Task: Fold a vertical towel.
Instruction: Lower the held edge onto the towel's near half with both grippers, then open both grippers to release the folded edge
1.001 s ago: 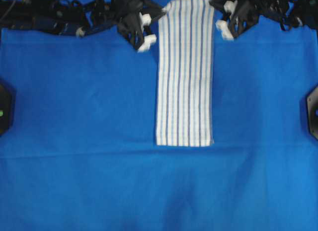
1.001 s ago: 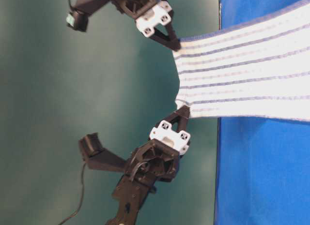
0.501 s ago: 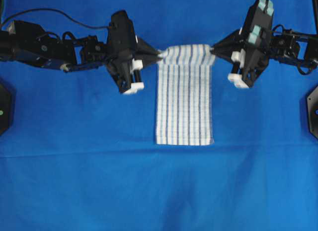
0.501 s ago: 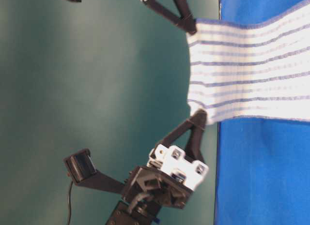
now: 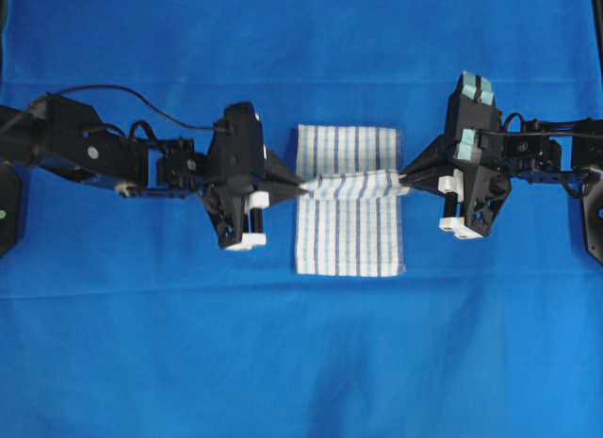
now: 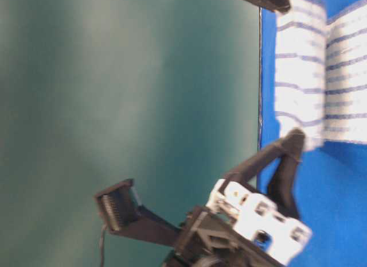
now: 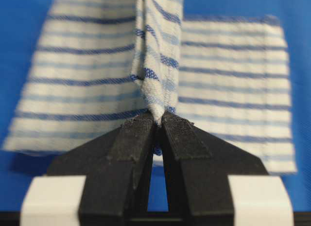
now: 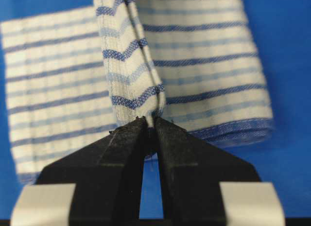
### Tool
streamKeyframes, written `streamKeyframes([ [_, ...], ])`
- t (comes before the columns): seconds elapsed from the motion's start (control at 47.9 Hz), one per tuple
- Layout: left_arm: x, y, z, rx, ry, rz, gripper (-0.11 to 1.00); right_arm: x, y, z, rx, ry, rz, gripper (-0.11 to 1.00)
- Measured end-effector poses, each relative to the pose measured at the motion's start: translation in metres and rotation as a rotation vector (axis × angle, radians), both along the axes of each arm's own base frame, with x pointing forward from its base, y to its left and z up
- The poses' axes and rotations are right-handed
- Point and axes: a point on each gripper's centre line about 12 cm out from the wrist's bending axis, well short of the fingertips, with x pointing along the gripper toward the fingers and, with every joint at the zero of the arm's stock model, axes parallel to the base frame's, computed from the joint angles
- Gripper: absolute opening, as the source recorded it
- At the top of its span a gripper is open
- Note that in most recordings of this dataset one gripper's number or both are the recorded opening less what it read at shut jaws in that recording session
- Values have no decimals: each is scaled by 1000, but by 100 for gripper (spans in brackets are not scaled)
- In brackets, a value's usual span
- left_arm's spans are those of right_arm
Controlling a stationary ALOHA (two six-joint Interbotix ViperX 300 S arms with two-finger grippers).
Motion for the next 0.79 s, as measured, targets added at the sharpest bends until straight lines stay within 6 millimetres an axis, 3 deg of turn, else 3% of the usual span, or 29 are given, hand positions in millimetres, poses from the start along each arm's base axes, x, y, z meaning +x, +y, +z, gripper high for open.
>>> streamKeyframes([
  [0.313, 1, -27, -21, -41, 21, -41, 3, 4, 23, -18, 65, 56, 21, 10],
  [0.542, 2, -29, -25, -52, 26, -39, 3, 7, 32, -29, 93, 95, 24, 10],
  [0.793, 3, -35, -25, -54, 25, -53, 3, 8, 36, -29, 104, 95, 27, 10],
])
